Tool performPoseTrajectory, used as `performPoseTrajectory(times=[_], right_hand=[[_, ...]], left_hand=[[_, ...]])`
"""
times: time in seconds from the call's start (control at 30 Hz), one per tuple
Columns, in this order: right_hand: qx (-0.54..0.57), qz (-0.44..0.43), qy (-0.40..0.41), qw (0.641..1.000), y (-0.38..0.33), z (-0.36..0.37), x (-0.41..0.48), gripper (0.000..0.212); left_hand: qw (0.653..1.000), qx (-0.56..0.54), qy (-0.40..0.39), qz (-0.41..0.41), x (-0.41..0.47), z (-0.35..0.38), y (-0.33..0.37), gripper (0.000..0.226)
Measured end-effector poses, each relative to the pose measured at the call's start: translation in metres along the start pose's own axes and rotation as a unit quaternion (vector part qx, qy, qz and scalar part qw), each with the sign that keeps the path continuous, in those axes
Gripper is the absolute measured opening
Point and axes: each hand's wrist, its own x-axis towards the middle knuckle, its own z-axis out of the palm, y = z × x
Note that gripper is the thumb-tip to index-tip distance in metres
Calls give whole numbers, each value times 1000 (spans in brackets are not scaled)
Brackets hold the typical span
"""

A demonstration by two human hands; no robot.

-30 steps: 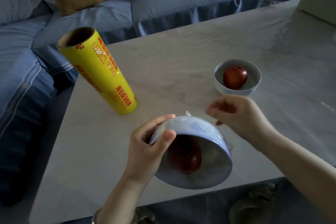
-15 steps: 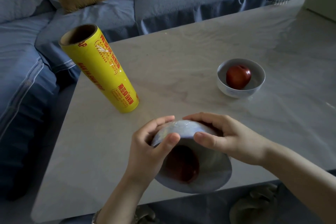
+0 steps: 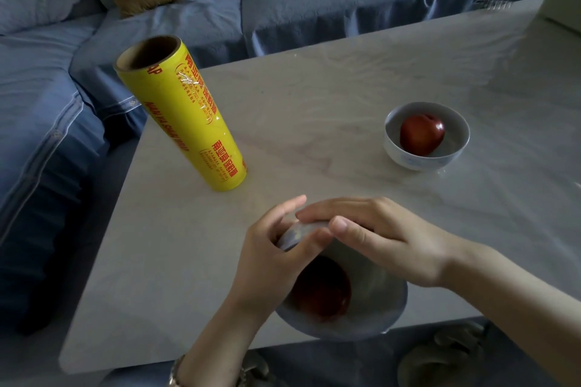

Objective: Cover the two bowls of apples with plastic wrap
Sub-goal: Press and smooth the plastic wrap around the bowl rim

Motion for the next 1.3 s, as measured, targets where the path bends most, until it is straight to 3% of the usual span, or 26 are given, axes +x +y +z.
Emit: performPoseTrajectory(times=[0.1,0.23,0.3,0.33,0.43,0.53,0.67,0.8,0.87,0.97,1.13,1.2,1.3], right_hand=[[-7,73,-12,997,6,-1,3,57],[66,135,104,983,26,-10,-15,66],[141,152,117,971,31,-11,-25,77],[178,163,98,966,33,-8,-29,76],[245,160,69,954,34,5,-33,46],[273,144,132,942,35,9,-31,51],[264,141,165,940,35,3,-28,54],[248,162,161,942,33,2,-26,30],[246,172,164,940,32,3,-25,31],[238,188,153,940,30,2,-25,43],[183,208,147,950,21,-7,-26,55],[155,216,156,951,18,-11,-24,48],[110,244,163,950,17,-16,-18,19]], left_hand=[[1000,5,-10,-14,-2,2,-2,68],[999,-15,32,-15,-1,-2,-7,54],[997,-30,67,-18,1,-3,-7,47],[996,-38,81,-23,2,-2,-8,46],[990,-79,104,-53,4,5,-11,47],[984,-123,96,-90,2,11,-15,37],[981,-139,-39,-127,3,4,-13,53],[982,-80,-146,-91,10,-1,-5,69],[988,-47,-124,-80,9,6,-5,76],[995,-49,-58,-68,8,13,-7,60],[996,-60,-27,-65,2,15,-11,47],[997,-54,-9,-63,1,15,-11,39],[997,-47,22,-63,3,15,-12,25]])
